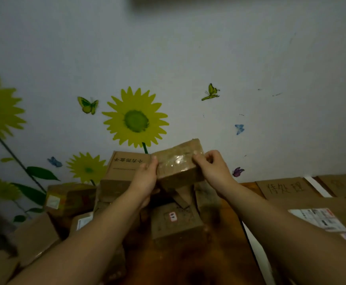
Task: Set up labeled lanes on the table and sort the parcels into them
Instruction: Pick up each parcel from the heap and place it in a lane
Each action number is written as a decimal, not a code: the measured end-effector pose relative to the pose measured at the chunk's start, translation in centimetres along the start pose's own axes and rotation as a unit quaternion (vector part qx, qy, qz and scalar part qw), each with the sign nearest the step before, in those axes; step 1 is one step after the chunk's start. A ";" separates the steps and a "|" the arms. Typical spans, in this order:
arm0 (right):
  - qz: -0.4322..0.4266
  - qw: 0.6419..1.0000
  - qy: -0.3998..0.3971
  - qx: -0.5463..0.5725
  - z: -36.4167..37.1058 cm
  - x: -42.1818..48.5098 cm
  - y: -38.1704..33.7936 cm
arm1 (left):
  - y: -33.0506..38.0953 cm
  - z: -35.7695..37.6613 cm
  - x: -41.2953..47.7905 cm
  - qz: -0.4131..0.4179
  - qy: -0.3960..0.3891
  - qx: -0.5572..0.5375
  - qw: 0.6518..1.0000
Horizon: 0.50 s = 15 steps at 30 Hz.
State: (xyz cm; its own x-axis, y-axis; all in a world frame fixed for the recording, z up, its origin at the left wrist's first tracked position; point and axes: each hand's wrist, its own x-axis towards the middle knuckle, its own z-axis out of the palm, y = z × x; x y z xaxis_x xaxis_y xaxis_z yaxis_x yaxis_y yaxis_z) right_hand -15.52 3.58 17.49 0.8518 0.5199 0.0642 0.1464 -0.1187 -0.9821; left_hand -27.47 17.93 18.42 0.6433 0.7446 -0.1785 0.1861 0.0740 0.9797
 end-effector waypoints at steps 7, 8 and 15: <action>-0.017 0.999 -0.018 0.026 2.2 -10.5 -3.9 | -0.3 -6.9 -8.6 0.096 -0.050 -0.108 0.988; -0.021 0.999 -0.021 0.027 2.5 -12.0 -4.3 | -0.2 -8.0 -9.8 0.098 -0.043 -0.122 0.987; -0.074 0.995 0.026 0.067 2.6 -19.7 -7.5 | 1.5 -11.9 -16.9 0.165 -0.042 -0.148 0.974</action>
State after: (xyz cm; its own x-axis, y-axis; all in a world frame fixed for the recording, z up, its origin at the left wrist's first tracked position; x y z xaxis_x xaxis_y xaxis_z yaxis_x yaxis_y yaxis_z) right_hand -34.72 -3.54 23.12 0.8508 0.4789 0.2163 0.2071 0.0727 -0.9756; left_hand -46.86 13.32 23.98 0.6930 0.7038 0.1562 -0.2561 0.0378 0.9659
